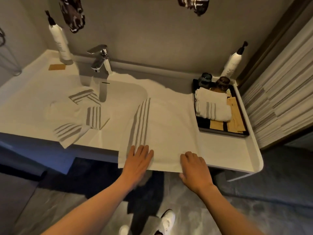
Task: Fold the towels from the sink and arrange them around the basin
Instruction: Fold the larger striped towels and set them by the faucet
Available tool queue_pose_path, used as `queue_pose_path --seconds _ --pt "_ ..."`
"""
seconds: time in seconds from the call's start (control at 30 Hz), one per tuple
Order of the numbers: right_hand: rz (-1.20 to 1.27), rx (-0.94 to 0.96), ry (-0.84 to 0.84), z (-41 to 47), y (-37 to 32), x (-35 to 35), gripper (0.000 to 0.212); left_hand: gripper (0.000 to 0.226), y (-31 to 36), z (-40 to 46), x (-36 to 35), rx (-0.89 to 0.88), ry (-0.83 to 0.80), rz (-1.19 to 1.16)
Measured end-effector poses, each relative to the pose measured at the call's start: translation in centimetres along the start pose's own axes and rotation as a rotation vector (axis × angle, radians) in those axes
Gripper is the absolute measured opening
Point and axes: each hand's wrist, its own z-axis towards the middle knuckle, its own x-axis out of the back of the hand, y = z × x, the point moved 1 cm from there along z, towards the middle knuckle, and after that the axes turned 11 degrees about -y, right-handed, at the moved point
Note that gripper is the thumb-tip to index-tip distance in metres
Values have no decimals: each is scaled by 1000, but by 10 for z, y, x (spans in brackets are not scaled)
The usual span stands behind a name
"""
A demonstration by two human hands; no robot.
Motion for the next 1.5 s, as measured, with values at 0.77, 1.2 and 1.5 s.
queue_pose_path --seconds 0.77,1.2,1.5 --pt "-143 -99 -100 -18 3 -42 99 28 -27 -3 20 -203 113 -364" --pt "730 -59 22 -6 46 50 18 19 -76 -1 79 -236 -66 -549" --pt "1364 -272 77 54 64 114 30 16 -90 63 154 -104 -261 -913"
